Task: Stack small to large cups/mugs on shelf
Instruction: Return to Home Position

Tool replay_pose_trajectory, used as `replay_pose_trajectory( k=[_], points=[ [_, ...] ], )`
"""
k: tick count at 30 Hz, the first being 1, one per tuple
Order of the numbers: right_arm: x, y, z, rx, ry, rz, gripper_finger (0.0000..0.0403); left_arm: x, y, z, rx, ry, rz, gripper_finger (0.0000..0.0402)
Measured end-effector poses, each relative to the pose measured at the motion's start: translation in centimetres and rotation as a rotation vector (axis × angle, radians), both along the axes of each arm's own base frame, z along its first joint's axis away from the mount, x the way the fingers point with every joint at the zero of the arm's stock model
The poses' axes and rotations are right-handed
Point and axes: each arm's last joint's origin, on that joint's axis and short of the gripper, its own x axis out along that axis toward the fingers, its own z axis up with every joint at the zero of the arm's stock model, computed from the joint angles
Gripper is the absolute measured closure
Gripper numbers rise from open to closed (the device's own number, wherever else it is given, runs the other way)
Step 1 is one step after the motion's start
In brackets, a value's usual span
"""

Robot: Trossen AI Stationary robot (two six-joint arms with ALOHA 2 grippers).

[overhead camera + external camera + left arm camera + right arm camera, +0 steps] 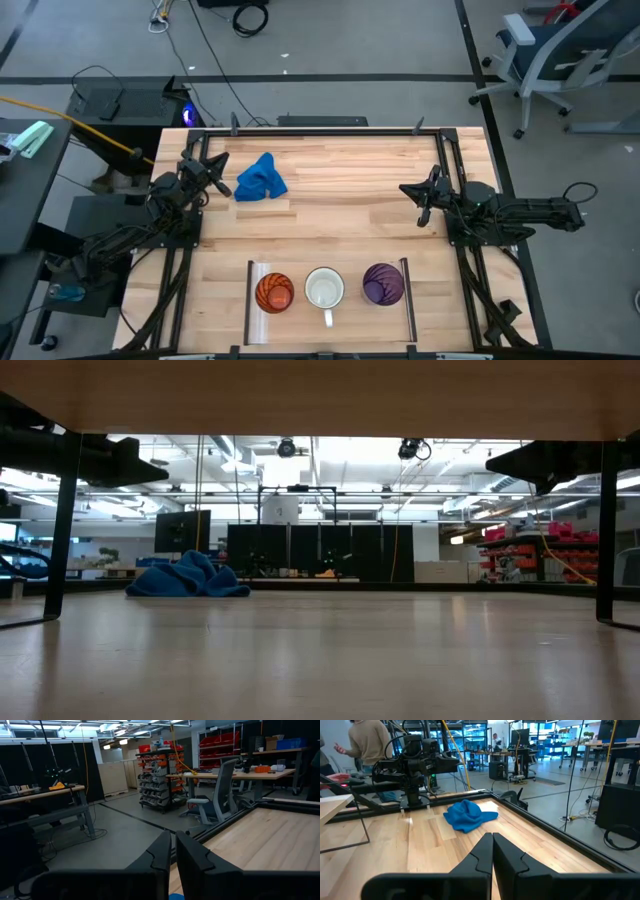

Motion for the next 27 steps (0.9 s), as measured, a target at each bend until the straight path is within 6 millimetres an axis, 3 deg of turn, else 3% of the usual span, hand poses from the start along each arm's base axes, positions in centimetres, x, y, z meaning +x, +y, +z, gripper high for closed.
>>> replay_pose_trajectory(
  k=[27],
  points=[
    [0.00, 0.00, 0.00, 0.000, 0.000, 0.000, 0.0388, 0.00, 0.00, 0.00, 0.000, 0.000, 0.000, 0.0370]
  ],
)
